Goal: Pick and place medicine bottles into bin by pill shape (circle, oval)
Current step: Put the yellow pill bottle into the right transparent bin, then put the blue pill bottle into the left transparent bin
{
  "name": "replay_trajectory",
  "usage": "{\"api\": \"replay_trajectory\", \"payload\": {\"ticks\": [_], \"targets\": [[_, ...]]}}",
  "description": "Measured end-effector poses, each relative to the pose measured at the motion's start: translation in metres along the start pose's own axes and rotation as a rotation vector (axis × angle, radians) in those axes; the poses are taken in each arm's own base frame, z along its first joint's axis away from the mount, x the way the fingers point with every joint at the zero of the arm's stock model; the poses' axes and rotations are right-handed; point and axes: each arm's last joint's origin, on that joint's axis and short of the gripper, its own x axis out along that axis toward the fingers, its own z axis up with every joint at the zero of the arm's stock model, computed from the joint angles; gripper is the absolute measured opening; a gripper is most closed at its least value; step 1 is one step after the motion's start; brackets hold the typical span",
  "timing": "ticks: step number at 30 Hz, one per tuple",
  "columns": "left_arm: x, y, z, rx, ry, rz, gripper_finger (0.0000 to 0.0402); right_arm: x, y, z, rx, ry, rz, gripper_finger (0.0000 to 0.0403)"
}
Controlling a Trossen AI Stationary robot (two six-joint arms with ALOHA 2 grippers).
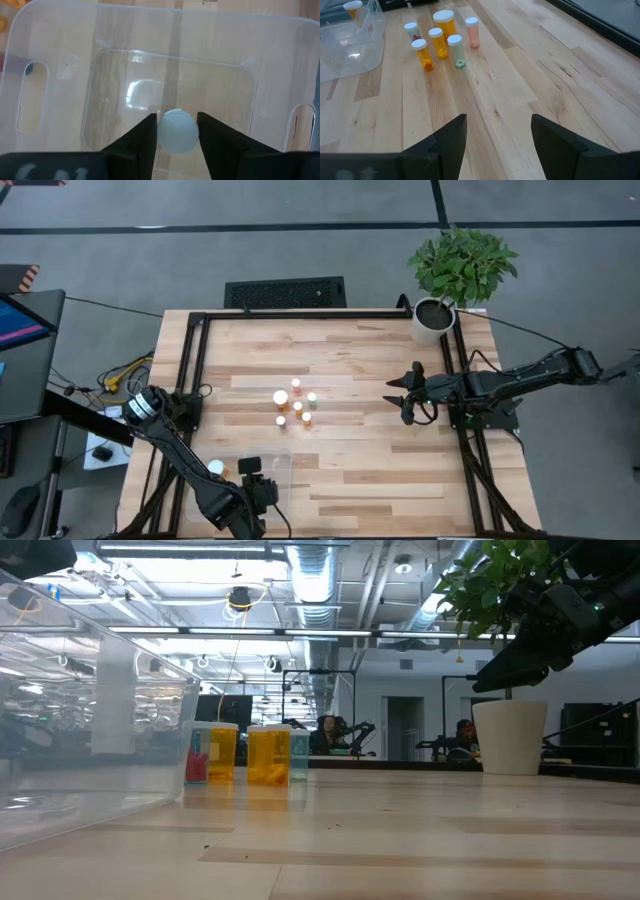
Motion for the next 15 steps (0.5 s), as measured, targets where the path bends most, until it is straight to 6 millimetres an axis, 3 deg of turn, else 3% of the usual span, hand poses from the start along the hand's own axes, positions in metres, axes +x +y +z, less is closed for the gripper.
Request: {"api": "replay_trajectory", "payload": {"ticks": [15], "targets": [[-0.0001, 0.0000, 0.0000, 0.000, 0.001, 0.000, 0.0185, 0.0000, 0.0000, 0.0000, 0.000, 0.000, 0.000, 0.0234]]}}
